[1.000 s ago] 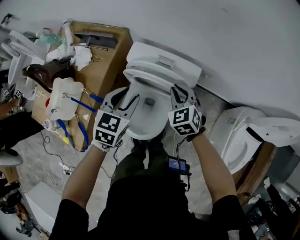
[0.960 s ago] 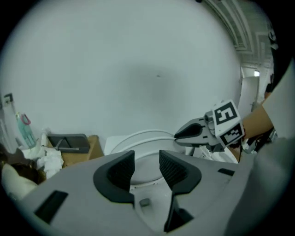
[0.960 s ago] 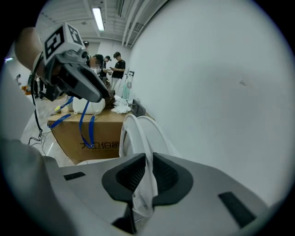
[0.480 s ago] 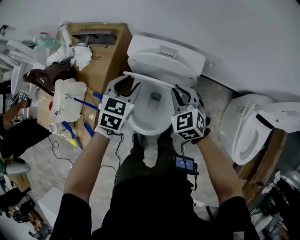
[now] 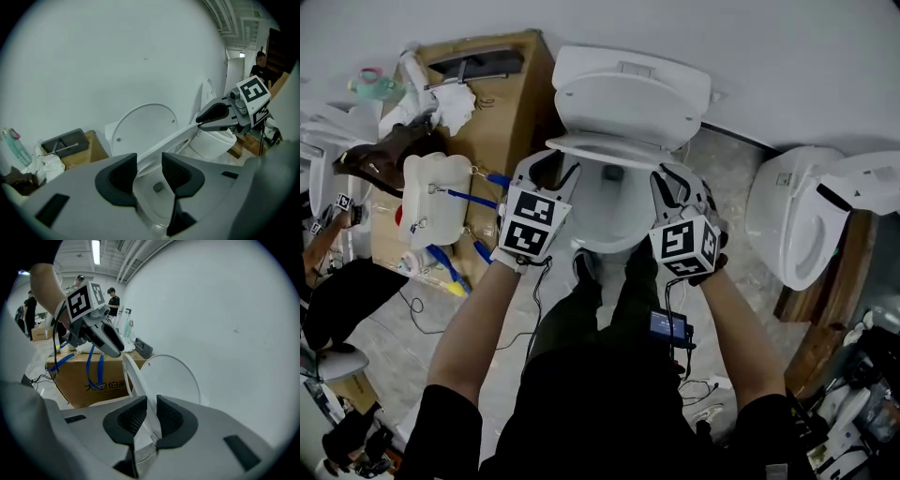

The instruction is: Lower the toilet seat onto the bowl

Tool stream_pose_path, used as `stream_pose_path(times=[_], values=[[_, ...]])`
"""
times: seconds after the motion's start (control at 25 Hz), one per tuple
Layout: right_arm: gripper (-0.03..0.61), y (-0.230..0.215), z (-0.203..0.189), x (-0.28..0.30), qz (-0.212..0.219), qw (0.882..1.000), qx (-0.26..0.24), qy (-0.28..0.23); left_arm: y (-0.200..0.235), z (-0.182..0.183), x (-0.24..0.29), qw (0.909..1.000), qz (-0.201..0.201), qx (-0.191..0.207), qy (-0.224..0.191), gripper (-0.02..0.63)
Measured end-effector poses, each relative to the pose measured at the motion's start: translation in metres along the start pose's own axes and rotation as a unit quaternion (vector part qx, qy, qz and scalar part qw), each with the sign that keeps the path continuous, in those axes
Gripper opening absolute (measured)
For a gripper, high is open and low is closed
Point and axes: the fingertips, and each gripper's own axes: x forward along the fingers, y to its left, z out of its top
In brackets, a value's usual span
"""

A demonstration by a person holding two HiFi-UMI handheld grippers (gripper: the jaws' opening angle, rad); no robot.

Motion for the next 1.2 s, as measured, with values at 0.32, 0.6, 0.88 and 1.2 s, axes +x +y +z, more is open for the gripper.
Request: stream_pose_path(times=[0.32,0.6,0.88,1.2], values=[[0.081,0.040,-0.016,-0.013,-0.027,0.999,0.003,0.019,-0.004,-0.041,-0.002,0.9994,-0.032,-0.009,-0.007,0.175],[0.086,0.071,-0.032,-0.020,-0.036,0.998,0.004,0.046,-0.020,-0.071,-0.009,0.9978,-0.064,-0.013,-0.011,0.166],[0.086,0.089,-0.056,-0.041,0.022,0.980,0.198,0.029,-0.029,-0.092,-0.012,0.9980,-0.056,-0.022,-0.021,0.155],[0.097,0.082,-0.108,-0.052,0.074,0.847,0.526,-0.020,-0.042,-0.117,-0.014,0.9976,-0.034,-0.056,-0.019,0.150]])
